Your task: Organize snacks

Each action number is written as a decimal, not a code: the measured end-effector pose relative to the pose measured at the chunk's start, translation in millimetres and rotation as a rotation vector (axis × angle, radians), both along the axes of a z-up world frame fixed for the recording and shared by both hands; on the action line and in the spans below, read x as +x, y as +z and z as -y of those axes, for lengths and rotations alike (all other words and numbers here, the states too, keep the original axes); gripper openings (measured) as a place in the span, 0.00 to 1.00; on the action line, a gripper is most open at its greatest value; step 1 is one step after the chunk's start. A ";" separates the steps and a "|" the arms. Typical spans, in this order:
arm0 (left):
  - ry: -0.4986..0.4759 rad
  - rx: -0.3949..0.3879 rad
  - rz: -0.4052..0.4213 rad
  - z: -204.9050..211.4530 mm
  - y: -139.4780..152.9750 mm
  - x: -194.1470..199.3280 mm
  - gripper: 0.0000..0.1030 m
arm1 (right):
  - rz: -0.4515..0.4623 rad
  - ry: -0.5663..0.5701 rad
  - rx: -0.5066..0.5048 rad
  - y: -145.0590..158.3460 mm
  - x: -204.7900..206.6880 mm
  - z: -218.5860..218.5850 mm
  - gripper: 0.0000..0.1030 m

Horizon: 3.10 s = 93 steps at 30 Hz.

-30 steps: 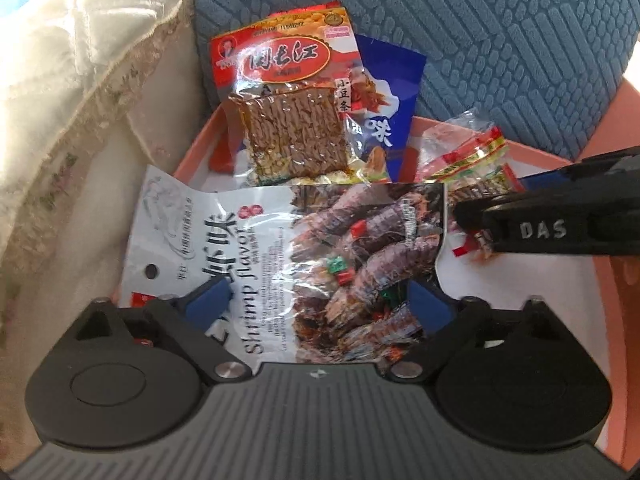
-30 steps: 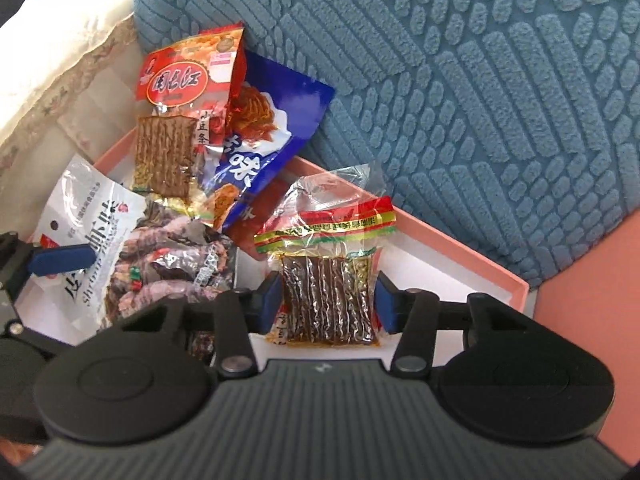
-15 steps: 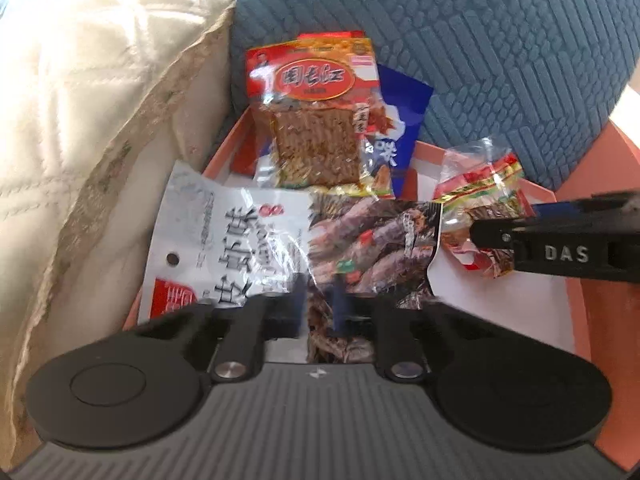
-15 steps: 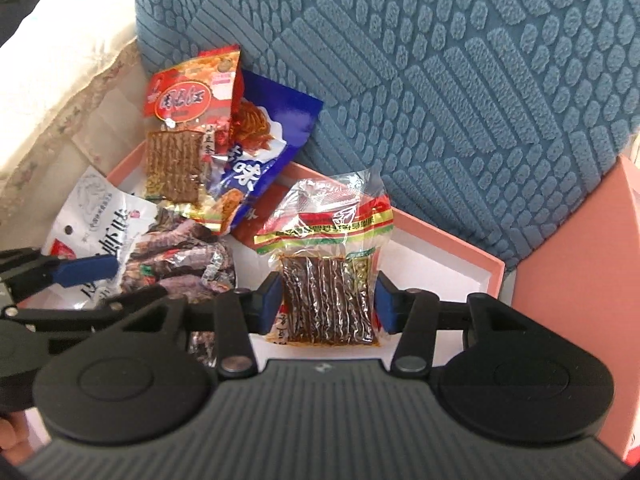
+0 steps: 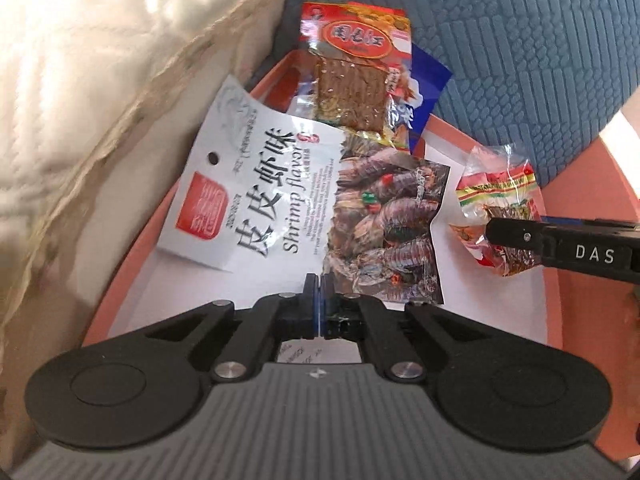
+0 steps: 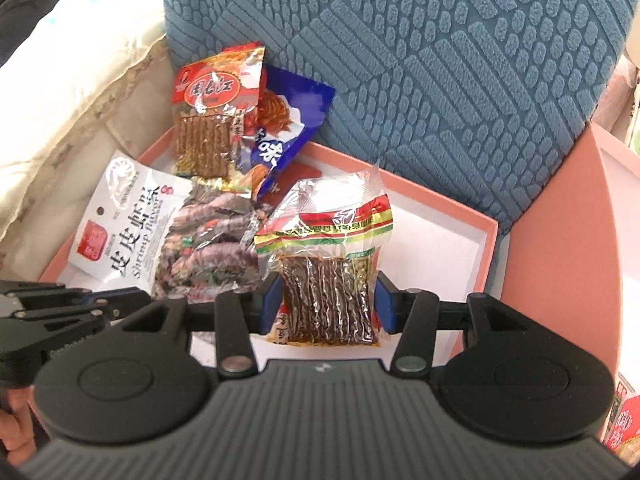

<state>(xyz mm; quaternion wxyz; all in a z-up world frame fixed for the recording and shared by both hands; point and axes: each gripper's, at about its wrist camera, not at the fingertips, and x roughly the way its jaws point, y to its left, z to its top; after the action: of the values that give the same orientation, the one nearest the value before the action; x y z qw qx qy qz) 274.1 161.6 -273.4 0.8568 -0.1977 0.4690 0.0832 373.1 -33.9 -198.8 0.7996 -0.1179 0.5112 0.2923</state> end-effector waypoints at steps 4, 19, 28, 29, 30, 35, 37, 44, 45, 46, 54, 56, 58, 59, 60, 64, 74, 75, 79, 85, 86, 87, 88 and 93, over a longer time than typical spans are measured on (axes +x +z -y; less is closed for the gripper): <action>-0.008 0.011 0.039 -2.5 5.6 -5.7 0.01 | 0.004 -0.007 0.010 5.1 -3.7 0.8 0.49; -0.056 0.047 0.083 0.9 8.1 6.8 0.43 | -0.012 -0.079 0.045 6.9 -0.8 6.4 0.50; -0.125 0.114 0.151 19.2 11.5 30.0 0.91 | 0.005 -0.125 0.073 13.0 6.5 16.1 0.50; -0.138 0.116 0.156 21.2 10.5 34.5 0.91 | 0.010 -0.131 0.076 14.2 7.3 17.4 0.50; -0.142 0.123 0.157 23.0 9.6 38.1 0.94 | 0.016 -0.135 0.078 15.6 8.4 18.8 0.50; -0.127 0.152 0.108 28.7 -0.4 59.3 0.98 | 0.038 -0.143 0.086 23.7 11.8 25.4 0.50; -0.099 0.161 0.087 31.8 -4.3 65.6 1.00 | 0.044 -0.152 0.090 25.4 11.8 28.5 0.50; -0.023 0.218 0.034 42.9 -10.5 89.5 1.00 | 0.061 -0.168 0.099 29.7 10.4 36.0 0.50; -0.015 0.222 0.025 43.0 -10.6 92.3 1.00 | 0.063 -0.168 0.100 30.1 10.2 37.0 0.50; -0.007 0.226 0.016 43.8 -11.1 95.3 1.00 | 0.065 -0.170 0.101 30.2 9.8 38.4 0.50; -0.031 0.177 0.040 48.4 -10.2 106.3 1.00 | 0.068 -0.194 0.119 30.0 7.9 46.4 0.50; -0.058 0.165 0.050 50.4 -10.8 103.6 1.00 | 0.072 -0.195 0.123 30.8 7.8 48.5 0.50; -0.082 0.186 0.048 55.1 -12.7 104.1 1.00 | 0.069 -0.197 0.131 31.6 9.4 50.0 0.50; -0.097 0.212 0.043 59.1 -14.1 104.5 1.00 | 0.069 -0.199 0.132 31.8 9.6 50.0 0.50; -0.118 0.241 0.036 63.0 -16.3 105.7 1.00 | 0.070 -0.200 0.133 31.9 9.6 49.9 0.50; -0.208 0.365 -0.015 84.4 -23.3 107.5 1.00 | 0.072 -0.202 0.136 32.2 9.8 49.7 0.50; -0.187 0.347 -0.020 78.3 -19.7 106.7 0.94 | 0.070 -0.201 0.136 32.7 9.7 50.4 0.50; -0.176 0.347 -0.016 75.9 -17.1 103.4 0.90 | 0.069 -0.200 0.137 32.6 9.5 50.5 0.50; -0.158 0.327 0.009 64.8 -9.7 96.3 0.74 | 0.061 -0.194 0.136 32.5 6.7 50.6 0.50; -0.127 0.273 0.024 49.9 -0.8 87.0 0.58 | 0.052 -0.184 0.137 32.7 0.7 51.1 0.50; -0.120 0.266 0.026 50.3 0.5 85.3 0.57 | 0.050 -0.182 0.137 32.7 -0.6 50.9 0.50; -0.110 0.257 0.028 47.5 1.8 82.9 0.55 | 0.048 -0.181 0.137 33.0 -2.6 50.8 0.50; -0.100 0.246 0.030 45.0 3.1 80.4 0.53 | 0.046 -0.178 0.137 33.6 -4.3 50.4 0.50; -0.053 0.188 0.033 36.5 7.1 66.9 0.49 | 0.039 -0.164 0.137 38.6 -14.5 46.8 0.50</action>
<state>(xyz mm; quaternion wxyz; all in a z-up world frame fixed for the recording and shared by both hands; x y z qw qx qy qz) 340.9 125.1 -266.3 0.8809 -0.1054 0.4501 0.1010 358.6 -80.7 -160.2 0.8368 -0.0265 0.4823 0.2578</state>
